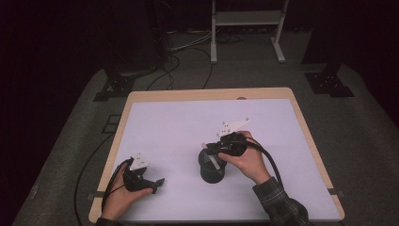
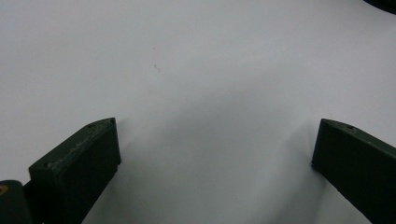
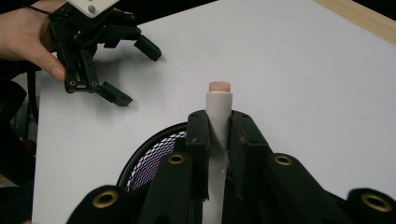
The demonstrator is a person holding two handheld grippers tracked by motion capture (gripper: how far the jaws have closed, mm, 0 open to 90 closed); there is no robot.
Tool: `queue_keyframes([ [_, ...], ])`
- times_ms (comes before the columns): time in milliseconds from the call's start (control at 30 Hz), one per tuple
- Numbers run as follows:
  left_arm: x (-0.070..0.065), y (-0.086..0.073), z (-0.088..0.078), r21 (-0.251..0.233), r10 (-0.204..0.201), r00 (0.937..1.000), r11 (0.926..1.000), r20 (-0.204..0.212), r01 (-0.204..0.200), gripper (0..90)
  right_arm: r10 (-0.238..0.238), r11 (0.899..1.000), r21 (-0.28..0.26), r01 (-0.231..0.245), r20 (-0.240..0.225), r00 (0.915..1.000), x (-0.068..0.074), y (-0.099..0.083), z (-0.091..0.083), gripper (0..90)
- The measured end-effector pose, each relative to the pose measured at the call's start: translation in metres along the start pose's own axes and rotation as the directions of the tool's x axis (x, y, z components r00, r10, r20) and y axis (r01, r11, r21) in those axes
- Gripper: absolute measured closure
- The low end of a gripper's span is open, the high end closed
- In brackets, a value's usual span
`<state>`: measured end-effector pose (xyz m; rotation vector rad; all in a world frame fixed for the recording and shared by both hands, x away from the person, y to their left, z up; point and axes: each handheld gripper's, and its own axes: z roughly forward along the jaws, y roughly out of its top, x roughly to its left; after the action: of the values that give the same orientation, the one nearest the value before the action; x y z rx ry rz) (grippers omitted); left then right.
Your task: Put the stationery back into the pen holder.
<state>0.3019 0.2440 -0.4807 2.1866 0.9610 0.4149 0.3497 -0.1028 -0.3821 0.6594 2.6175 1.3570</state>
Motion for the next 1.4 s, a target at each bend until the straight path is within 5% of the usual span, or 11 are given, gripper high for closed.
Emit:
queue_keyframes([
  [700, 0.0, 0.0, 0.0, 0.004, 0.003, 1.0, 1.0, 0.0, -0.003, 0.1, 0.011, 1.0, -0.002, -0.011, 0.094, 0.9955, -0.011, -0.016, -0.046, 68.1],
  [1233, 0.0, 0.0, 0.0, -0.002, -0.003, 1.0, 1.0, -0.001, 0.003, 0.1, 0.05, 0.999, 0.01, -0.053, 0.187, 0.9811, -0.028, -0.059, -0.076, 36.4],
  [1400, 0.0, 0.0, 0.0, -0.001, 0.001, 1.0, 1.0, -0.002, -0.001, 0.1, 0.084, 0.996, 0.014, -0.089, 0.202, 0.9756, -0.031, -0.075, -0.083, 32.5],
])
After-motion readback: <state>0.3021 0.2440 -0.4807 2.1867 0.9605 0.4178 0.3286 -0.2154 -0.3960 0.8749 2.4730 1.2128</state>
